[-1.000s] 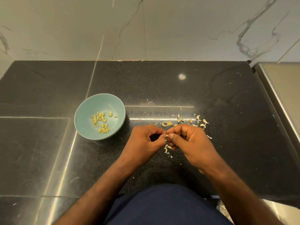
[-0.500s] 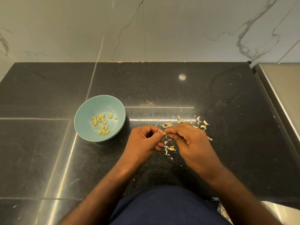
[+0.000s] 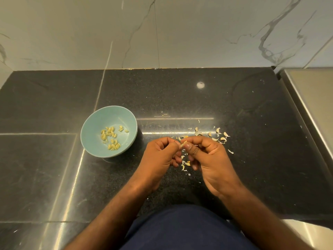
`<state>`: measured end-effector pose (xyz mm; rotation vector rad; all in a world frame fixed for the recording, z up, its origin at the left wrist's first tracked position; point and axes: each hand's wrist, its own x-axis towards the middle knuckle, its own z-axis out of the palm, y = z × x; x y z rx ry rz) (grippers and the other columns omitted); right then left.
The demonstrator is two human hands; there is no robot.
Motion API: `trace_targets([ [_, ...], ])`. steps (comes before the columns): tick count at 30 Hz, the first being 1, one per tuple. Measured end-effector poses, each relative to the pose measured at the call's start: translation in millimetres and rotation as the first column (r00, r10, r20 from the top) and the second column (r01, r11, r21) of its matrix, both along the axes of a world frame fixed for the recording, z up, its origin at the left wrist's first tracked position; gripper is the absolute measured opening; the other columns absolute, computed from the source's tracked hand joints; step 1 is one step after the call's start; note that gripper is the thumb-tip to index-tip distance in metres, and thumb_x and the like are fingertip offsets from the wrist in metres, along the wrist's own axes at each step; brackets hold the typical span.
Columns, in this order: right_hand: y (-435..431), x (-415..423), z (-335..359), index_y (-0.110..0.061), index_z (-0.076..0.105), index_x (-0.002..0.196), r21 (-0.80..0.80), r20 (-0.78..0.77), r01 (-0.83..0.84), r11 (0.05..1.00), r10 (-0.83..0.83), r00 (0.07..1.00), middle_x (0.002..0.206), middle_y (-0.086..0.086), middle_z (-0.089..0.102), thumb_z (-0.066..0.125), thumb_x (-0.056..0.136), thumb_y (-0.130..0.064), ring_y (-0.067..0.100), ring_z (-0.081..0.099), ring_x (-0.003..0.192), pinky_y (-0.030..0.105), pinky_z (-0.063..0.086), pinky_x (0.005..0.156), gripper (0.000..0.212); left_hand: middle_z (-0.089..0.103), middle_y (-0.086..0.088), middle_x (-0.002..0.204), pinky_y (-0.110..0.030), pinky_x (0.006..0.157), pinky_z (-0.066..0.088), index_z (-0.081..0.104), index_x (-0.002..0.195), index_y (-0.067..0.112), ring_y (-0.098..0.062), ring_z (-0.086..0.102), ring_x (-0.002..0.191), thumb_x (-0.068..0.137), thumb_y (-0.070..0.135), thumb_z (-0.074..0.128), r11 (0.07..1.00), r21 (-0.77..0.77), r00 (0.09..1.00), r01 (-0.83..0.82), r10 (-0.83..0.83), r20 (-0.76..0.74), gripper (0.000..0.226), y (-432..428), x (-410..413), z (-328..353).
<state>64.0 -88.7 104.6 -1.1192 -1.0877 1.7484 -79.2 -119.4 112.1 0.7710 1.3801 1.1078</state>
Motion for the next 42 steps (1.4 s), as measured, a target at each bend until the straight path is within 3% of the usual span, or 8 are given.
trace_targets([
  [6, 8, 2, 6, -0.011, 0.072, 0.093, -0.089, -0.14, 0.018, 0.996, -0.031, 0.99, 0.084, 0.0, 0.07, 0.065, 0.082, -0.016, 0.007, 0.053, 0.059, 0.019, 0.04, 0.047, 0.015, 0.061, -0.001, 0.063, -0.022, 0.051, 0.044, 0.06, 0.075, 0.007, -0.014, 0.056, 0.06, 0.096, 0.003, 0.046, 0.998, -0.004, 0.988, -0.055, 0.054, -0.144, 0.025, 0, 0, -2],
  [11, 9, 5, 5, -0.01, 0.072, 0.098, -0.043, -0.051, 0.006, 0.999, -0.008, 0.999, 0.09, 0.004, 0.074, 0.064, 0.081, -0.018, 0.01, 0.057, 0.062, 0.021, 0.044, 0.05, 0.021, 0.063, -0.002, 0.064, -0.021, 0.054, 0.043, 0.059, 0.071, 0.008, -0.01, 0.056, 0.058, 0.099, 0.014, 0.049, 0.998, 0.048, 0.951, -0.05, 0.062, -0.302, 0.031, -1, -4, -4],
  [15, 8, 6, 1, -0.006, 0.07, 0.102, 0.017, 0.035, -0.004, 1.0, 0.003, 0.999, 0.09, 0.008, 0.076, 0.062, 0.091, -0.006, 0.014, 0.061, 0.064, 0.022, 0.048, 0.052, 0.014, 0.068, 0.005, 0.078, -0.016, 0.067, 0.049, 0.067, 0.087, 0.018, -0.002, 0.061, 0.071, 0.095, 0.019, 0.064, 0.993, 0.119, 0.881, 0.003, 0.053, -0.471, 0.008, 0, -7, -13],
  [18, 9, 7, 2, -0.006, 0.07, 0.1, 0.031, 0.076, 0.002, 1.0, -0.004, 0.997, 0.09, 0.007, 0.076, 0.061, 0.093, -0.002, 0.014, 0.064, 0.065, 0.022, 0.049, 0.052, 0.012, 0.07, 0.012, 0.088, -0.014, 0.078, 0.048, 0.069, 0.098, 0.023, -0.002, 0.065, 0.087, 0.094, 0.01, 0.062, 0.985, 0.171, 0.85, -0.025, 0.111, -0.516, 0.015, -1, -7, -13],
  [21, 10, 7, 2, -0.009, 0.072, 0.099, 0.025, 0.086, 0.013, 1.0, -0.015, 0.996, 0.09, 0.006, 0.075, 0.065, 0.092, -0.006, 0.017, 0.066, 0.071, 0.023, 0.051, 0.055, 0.011, 0.073, 0.012, 0.088, -0.02, 0.081, 0.053, 0.072, 0.1, 0.022, -0.005, 0.068, 0.089, 0.093, 0.017, 0.067, 0.973, 0.233, 0.851, 0.003, 0.12, -0.511, 0.011, -1, -8, -8],
  [25, 8, 6, 0, -0.016, 0.074, 0.098, 0.066, 0.129, 0.006, 0.998, -0.014, 0.992, 0.087, 0.004, 0.074, 0.067, 0.09, -0.01, 0.017, 0.068, 0.077, 0.026, 0.054, 0.062, 0.012, 0.073, 0.011, 0.085, -0.023, 0.075, 0.057, 0.075, 0.098, 0.025, -0.006, 0.069, 0.082, 0.091, 0.026, 0.068, 0.97, 0.239, 0.882, 0.046, 0.072, -0.465, 0.009, -2, -7, -1],
  [32, 5, 8, 2, -0.024, 0.075, 0.102, 0.322, 0.329, -0.116, 0.939, 0.004, 0.944, 0.09, -0.008, 0.075, 0.065, 0.094, -0.01, 0.013, 0.07, 0.085, 0.026, 0.058, 0.073, 0.019, 0.075, 0.001, 0.082, -0.023, 0.069, 0.056, 0.076, 0.097, 0.015, -0.01, 0.07, 0.077, 0.092, 0.017, 0.068, 0.986, 0.164, 0.953, 0.036, 0.016, -0.302, 0.01, -1, -5, 0],
  [42, 2, 6, 5, -0.02, 0.074, 0.101, 0.436, 0.348, -0.156, 0.886, -0.007, 0.937, 0.089, -0.014, 0.074, 0.067, 0.092, -0.006, 0.008, 0.071, 0.088, 0.018, 0.055, 0.076, 0.018, 0.074, -0.006, 0.077, -0.022, 0.068, 0.055, 0.075, 0.092, 0.004, -0.012, 0.069, 0.073, 0.092, 0.009, 0.065, 0.993, 0.122, 0.988, 0.002, 0.017, -0.154, 0.01, 0, -6, -1],
])
